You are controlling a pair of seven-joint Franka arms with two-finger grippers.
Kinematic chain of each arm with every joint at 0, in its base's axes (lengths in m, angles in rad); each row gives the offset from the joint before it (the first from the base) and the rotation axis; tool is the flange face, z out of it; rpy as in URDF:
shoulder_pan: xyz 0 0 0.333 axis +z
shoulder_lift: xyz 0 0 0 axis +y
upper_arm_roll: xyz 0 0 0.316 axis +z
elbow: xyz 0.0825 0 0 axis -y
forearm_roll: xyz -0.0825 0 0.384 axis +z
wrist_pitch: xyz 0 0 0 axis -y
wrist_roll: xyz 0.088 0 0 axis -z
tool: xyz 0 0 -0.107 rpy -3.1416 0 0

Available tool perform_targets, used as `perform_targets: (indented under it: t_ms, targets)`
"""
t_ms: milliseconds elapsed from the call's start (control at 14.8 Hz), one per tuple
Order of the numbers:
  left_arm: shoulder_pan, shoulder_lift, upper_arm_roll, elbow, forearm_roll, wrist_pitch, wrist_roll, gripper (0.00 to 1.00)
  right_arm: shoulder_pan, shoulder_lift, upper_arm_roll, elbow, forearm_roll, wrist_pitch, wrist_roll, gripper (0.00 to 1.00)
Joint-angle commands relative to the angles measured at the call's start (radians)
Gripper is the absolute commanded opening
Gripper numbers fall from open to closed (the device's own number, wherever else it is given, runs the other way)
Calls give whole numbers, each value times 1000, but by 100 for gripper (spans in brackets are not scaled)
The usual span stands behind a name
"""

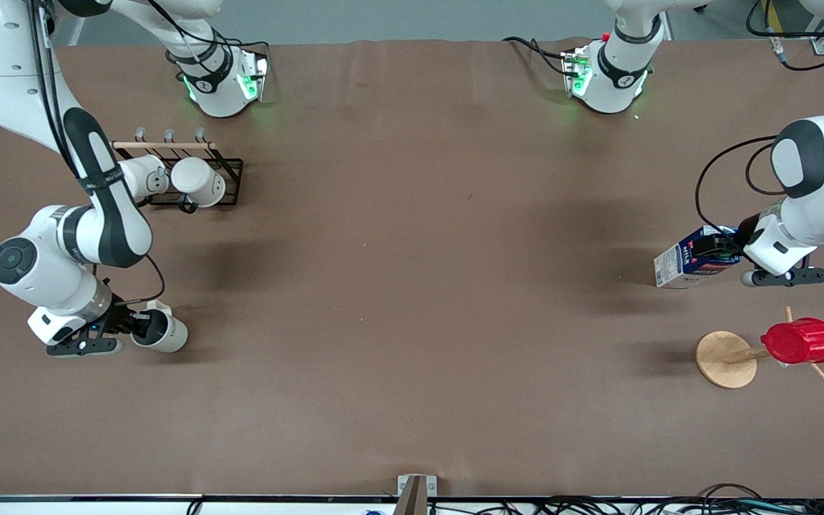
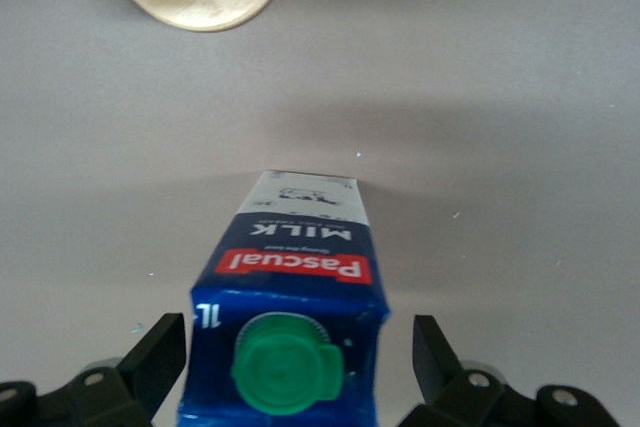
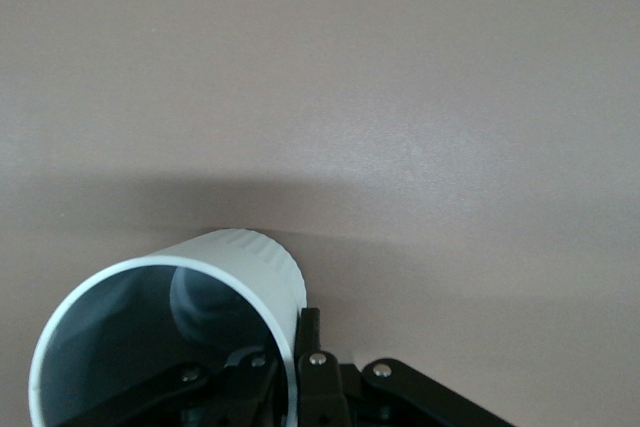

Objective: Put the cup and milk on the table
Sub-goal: 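Lift the grey mug with the right gripper and carry it to mid-table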

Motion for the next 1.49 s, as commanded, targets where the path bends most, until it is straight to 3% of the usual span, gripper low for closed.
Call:
perform_targets:
  t_ms: [0, 203, 339, 542, 678, 881, 1153, 1424]
  targets:
    - [11, 4, -3, -6, 15, 16, 21, 100, 44, -57, 12, 58, -2, -167, 59, 0]
    - [11, 4, -3, -8, 15, 16, 28, 100, 104, -95, 100, 98, -10, -276, 302, 0]
    - [10, 5, -4, -12, 16, 16, 28, 100, 150, -94, 179, 99, -41, -275, 512, 0]
    - [5, 5, -6, -14, 16, 16, 28, 100, 235, -74, 259, 141, -154, -280, 807, 0]
    - [5, 5, -7, -18, 16, 16, 28, 100, 278, -30, 316, 183, -167, -280, 925, 0]
    - [8, 5, -7, -18, 16, 16, 28, 100, 373, 27, 330, 216, -222, -275, 1097, 0]
    - [8, 5, -7, -18, 16, 16, 34, 81, 466, 140, 332, 341, -325, -281, 1309, 0]
    - [7, 5, -7, -17, 16, 16, 34, 80, 523, 177, 330, 363, -364, -275, 1384, 1]
